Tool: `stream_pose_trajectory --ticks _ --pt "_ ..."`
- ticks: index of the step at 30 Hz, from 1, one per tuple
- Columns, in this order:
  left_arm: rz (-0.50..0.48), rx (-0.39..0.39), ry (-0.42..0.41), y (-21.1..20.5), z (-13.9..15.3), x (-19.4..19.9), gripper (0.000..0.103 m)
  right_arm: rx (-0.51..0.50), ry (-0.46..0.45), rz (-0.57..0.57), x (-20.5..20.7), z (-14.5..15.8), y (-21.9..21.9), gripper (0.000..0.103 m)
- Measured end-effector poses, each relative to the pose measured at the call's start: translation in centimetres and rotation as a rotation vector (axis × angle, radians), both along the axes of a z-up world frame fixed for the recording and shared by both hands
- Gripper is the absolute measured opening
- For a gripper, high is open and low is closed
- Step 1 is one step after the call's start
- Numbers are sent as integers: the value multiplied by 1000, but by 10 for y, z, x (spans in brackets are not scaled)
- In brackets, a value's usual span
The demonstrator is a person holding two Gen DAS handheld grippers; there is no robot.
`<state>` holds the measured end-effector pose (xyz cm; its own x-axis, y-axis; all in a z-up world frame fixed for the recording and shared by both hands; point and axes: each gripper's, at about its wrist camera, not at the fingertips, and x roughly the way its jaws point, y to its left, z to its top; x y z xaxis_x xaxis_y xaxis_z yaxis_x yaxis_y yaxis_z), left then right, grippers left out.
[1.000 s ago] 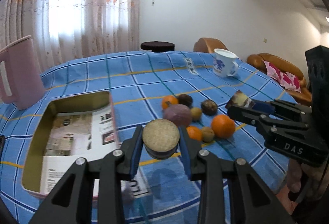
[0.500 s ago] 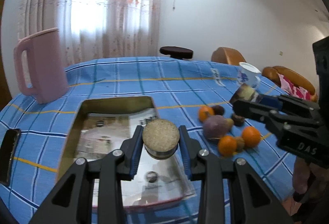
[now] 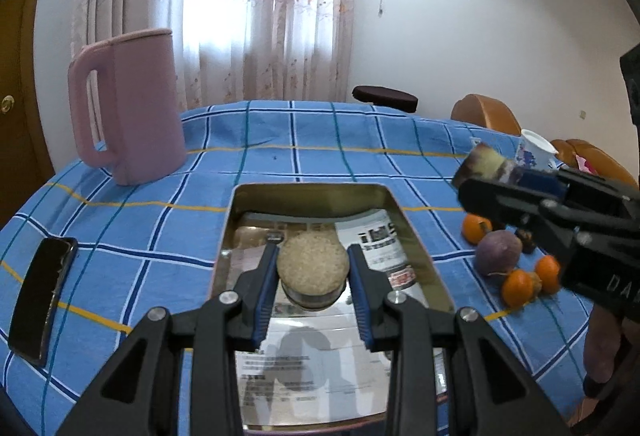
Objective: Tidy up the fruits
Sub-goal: 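Carry both held slices over the tin box and open both tools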
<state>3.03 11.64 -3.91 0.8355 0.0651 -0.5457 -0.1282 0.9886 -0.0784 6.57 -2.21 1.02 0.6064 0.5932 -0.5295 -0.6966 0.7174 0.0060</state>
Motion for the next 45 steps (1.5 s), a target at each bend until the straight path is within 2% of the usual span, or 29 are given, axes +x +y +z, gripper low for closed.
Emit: stream_pose_trajectory --ticks 9,35,38,39,41,43,45 --pt "23 -10 19 17 -5 1 35 -46 34 28 9 -21 32 36" --pt "35 -7 67 32 -12 15 36 -131 107 46 17 -57 61 36" --pt "44 -2 61 32 -11 12 36 -134 109 40 18 -59 62 38" --pt "46 -4 59 32 -11 11 37 -134 104 35 17 -58 61 42" --pt "49 -16 47 33 -8 6 42 -124 88 23 15 -54 57 46" --pt "71 -5 20 31 -2 -1 61 -99 76 15 12 -48 49 47" --pt "63 -6 -13 27 6 -8 72 -72 60 0 9 -39 36 51"
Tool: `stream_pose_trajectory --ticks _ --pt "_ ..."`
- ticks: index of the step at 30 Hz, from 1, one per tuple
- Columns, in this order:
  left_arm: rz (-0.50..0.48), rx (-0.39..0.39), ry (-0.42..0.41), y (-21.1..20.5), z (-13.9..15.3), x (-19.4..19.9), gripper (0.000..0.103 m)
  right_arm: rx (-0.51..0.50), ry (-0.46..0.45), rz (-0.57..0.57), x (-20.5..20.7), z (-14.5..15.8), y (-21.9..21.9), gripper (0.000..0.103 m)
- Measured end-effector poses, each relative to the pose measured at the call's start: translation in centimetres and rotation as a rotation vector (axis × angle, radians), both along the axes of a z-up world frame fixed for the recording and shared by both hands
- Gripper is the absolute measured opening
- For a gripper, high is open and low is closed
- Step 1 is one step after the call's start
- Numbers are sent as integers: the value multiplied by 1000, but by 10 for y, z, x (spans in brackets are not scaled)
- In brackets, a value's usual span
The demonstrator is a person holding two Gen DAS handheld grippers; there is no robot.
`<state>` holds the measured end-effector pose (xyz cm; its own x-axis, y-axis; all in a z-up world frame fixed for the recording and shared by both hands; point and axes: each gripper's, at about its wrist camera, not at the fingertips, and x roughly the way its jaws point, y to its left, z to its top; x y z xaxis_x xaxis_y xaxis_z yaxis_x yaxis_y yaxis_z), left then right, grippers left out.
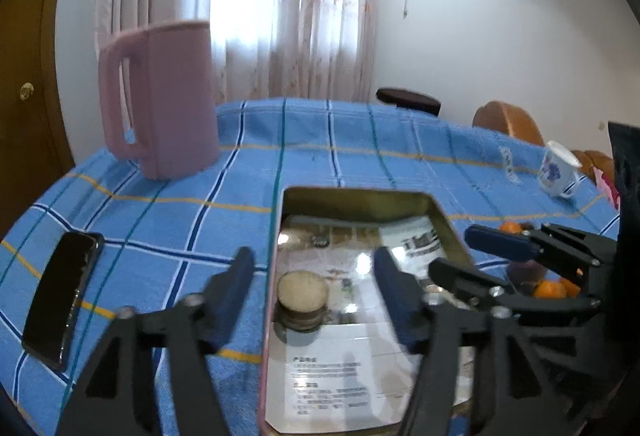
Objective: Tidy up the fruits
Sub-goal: 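Carry both held slices over the tin box and open both tools, then grasp the large orange with the right tool while the left tool grasps another orange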
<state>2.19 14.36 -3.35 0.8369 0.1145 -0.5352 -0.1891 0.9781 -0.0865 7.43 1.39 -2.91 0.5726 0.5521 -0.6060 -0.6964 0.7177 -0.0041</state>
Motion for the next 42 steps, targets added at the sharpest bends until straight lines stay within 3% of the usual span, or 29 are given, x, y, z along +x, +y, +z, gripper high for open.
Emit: stream_pose_trajectory --ticks 3,7,14,19,29,30,32,35,40,42 --pt "-38 1 -42 -16 12 -7 83 23 -31 -39 -8 11 -30 61" --pt "-117 17 -73 -51 20 -10 90 13 -66 -147 -15 16 -85 61" --pt "-273 48 -32 -121 13 7 92 3 -16 -369 -12 1 -168 61" --pt "-343 65 14 -153 5 16 92 21 70 -402 -1 -14 -186 61" --pt "-363 70 90 -174 -16 34 92 27 161 -395 8 -29 -191 61" --pt "-369 71 91 -176 -16 34 92 36 168 -390 8 -30 -192 57" --pt "-379 79 100 -179 -17 35 91 65 181 -370 8 -31 -194 49" --pt "-398 74 130 -183 -21 39 87 80 155 -411 5 -28 -199 49" --pt "-433 35 182 -188 -27 47 63 120 155 -455 5 -27 -208 49" --pt "-440 21 214 -190 -31 51 60 123 151 -457 4 -27 -208 49"
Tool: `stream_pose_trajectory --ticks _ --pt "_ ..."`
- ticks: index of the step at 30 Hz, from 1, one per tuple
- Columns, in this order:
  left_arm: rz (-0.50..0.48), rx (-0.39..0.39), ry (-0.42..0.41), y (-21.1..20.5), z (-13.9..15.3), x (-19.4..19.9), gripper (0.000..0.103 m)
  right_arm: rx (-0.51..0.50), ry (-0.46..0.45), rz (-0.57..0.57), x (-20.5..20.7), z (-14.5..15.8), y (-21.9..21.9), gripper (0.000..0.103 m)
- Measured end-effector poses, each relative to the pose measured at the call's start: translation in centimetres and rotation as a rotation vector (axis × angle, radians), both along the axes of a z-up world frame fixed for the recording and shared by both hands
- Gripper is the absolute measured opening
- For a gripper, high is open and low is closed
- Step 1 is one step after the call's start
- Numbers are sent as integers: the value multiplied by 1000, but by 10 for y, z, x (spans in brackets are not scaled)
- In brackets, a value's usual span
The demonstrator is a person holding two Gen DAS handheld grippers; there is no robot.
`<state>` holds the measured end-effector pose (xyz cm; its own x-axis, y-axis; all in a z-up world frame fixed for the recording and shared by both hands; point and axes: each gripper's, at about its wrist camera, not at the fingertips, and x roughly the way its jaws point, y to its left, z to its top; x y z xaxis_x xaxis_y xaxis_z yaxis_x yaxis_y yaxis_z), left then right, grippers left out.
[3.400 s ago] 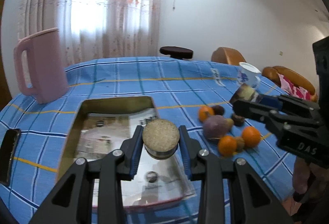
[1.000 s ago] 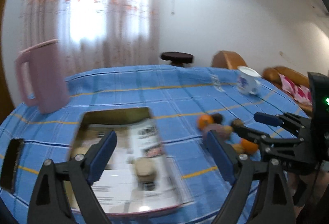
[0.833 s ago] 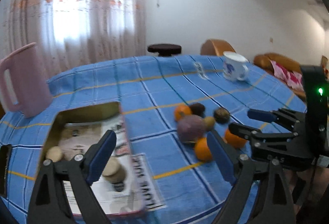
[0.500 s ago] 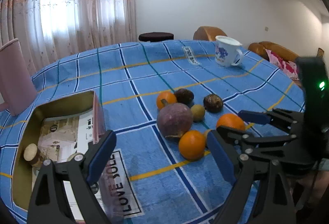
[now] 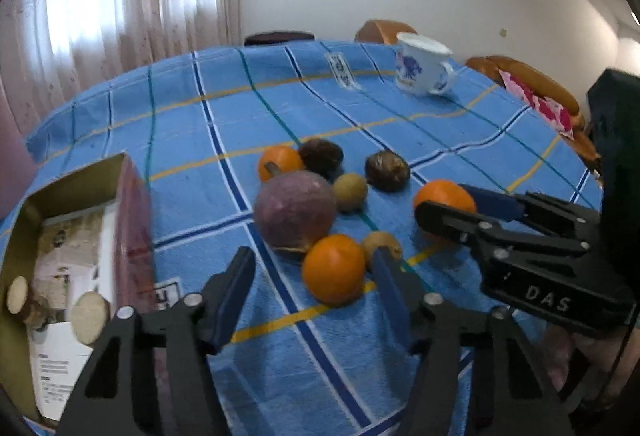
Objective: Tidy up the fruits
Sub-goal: 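Grasp the large orange with the right tool while the left tool grasps another orange, then carry both oranges into the tin box and open both tools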
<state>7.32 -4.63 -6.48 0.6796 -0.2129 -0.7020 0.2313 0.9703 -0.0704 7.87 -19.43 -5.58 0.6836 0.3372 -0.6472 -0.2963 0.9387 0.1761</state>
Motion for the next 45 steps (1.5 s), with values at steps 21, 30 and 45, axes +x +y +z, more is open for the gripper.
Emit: stream_pose_trajectory --ticks 21,30,45 --pt "-11 -74 -78 2 4 -16 35 -13 -97 36 -16 7 3 49" --pt "23 -93 -155 9 12 -26 35 -18 -181 63 -30 13 6 49" --pt "60 -80 -249 12 18 -39 35 -2 -266 73 -44 19 5 49"
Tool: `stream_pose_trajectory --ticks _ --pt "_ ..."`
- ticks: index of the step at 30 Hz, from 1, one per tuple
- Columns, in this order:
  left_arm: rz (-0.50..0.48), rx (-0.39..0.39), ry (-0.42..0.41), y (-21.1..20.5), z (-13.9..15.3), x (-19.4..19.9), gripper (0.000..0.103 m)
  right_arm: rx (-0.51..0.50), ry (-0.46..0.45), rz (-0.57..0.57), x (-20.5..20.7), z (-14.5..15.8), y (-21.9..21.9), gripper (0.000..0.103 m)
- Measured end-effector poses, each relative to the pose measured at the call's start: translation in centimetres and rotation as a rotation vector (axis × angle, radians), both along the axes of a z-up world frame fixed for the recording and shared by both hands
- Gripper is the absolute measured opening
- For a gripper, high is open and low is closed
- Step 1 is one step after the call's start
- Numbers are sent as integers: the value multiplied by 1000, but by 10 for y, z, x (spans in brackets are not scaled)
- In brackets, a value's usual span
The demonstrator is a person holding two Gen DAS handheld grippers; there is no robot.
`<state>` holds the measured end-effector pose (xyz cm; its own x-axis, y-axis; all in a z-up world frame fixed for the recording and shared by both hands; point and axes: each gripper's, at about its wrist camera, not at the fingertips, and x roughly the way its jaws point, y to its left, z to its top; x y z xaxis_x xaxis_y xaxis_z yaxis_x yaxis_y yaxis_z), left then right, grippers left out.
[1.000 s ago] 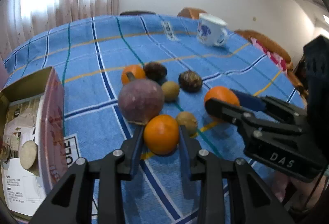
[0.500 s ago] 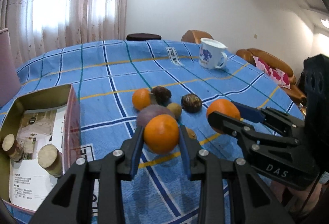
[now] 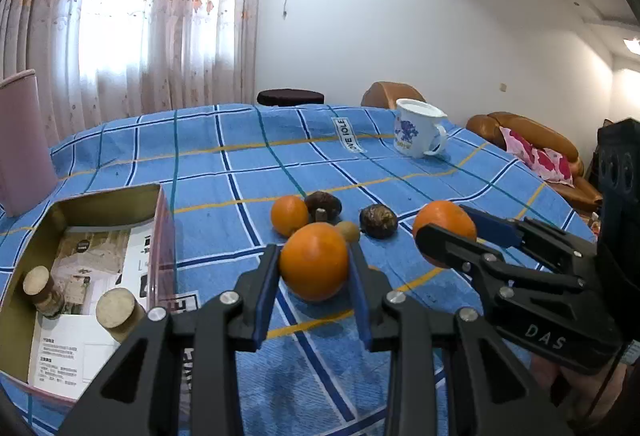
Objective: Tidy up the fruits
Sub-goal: 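Carry both oranges into the tin box and open both tools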
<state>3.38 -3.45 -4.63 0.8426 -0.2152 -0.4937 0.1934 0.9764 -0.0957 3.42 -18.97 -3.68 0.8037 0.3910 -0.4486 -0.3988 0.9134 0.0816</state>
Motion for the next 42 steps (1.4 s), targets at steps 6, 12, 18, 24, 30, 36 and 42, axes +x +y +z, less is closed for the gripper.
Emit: stream_pose_trajectory --ticks 6,12,18,24,30,36,42 --pt "11 7 -26 -1 2 -5 35 0 -26 6 -5 1 0 49" --pt "18 15 -57 -1 4 -12 35 11 -53 11 -10 3 -1 49" --pt "32 28 -86 0 8 -17 35 25 -88 20 -15 5 -2 49" --pt "73 43 -111 10 17 -21 35 54 -70 23 -12 7 -4 49" --pt "118 40 -110 30 24 -24 35 48 -61 64 -8 18 12 49" --pt "180 26 -107 59 28 -27 35 40 -71 125 -1 37 36 49" --pt "240 25 -75 88 25 -25 35 33 -57 208 11 51 69 49"
